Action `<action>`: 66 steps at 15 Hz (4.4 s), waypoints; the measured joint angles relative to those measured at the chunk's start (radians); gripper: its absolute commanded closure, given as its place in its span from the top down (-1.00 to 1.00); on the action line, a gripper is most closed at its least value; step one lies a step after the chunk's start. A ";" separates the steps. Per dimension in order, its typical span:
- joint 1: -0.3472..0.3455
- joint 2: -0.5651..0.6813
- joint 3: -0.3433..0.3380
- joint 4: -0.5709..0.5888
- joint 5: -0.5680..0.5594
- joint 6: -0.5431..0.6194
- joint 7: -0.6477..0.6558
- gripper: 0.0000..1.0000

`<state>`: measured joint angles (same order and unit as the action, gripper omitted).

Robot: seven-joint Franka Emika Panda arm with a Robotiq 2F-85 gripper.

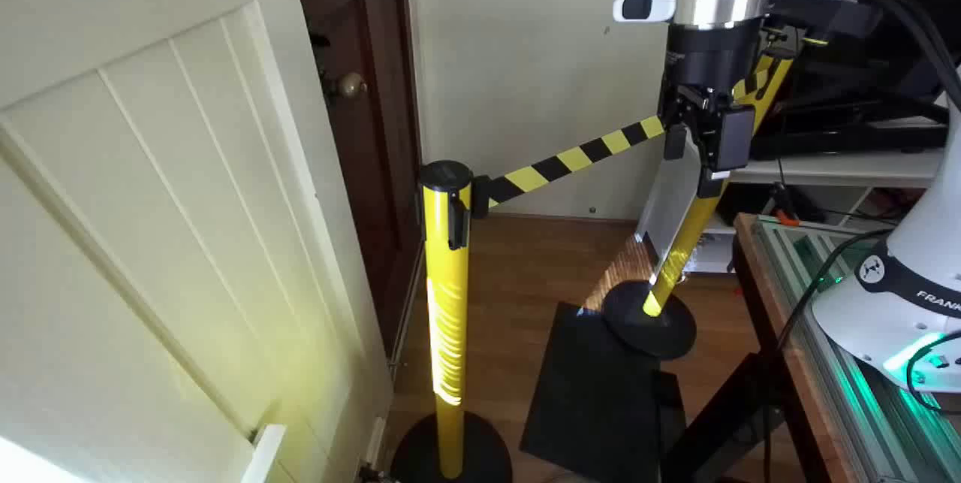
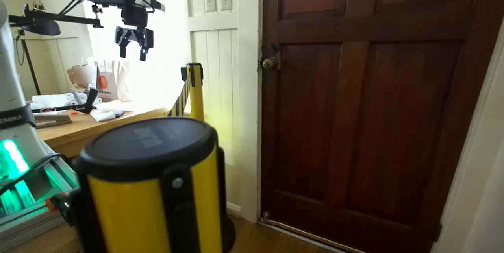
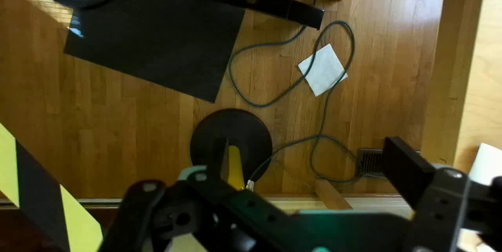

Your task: Push the wall switch on the left down

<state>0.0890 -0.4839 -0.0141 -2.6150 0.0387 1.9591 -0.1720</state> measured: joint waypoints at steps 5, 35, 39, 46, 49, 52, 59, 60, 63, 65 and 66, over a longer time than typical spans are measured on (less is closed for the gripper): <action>0.000 0.000 0.000 0.000 0.000 0.000 0.000 1.00; -0.020 0.162 0.001 0.637 -0.012 -0.083 -0.049 1.00; -0.014 0.294 0.035 0.831 -0.008 -0.083 -0.026 1.00; -0.018 0.289 0.033 0.818 -0.009 -0.083 -0.027 1.00; -0.018 0.300 0.033 0.827 -0.008 -0.058 -0.027 1.00; -0.020 0.368 0.033 0.924 -0.013 0.015 -0.031 1.00; -0.013 0.618 0.060 1.277 -0.014 0.029 -0.031 0.46; -0.005 0.652 0.071 1.323 -0.015 0.025 -0.031 0.37; 0.025 0.746 0.096 1.459 -0.039 0.002 -0.025 -0.08; 0.046 0.803 0.097 1.541 -0.076 -0.009 -0.010 -0.36; 0.052 0.829 0.097 1.577 -0.089 -0.013 -0.005 -0.52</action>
<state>0.1407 0.3448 0.0829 -1.0383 -0.0506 1.9458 -0.1765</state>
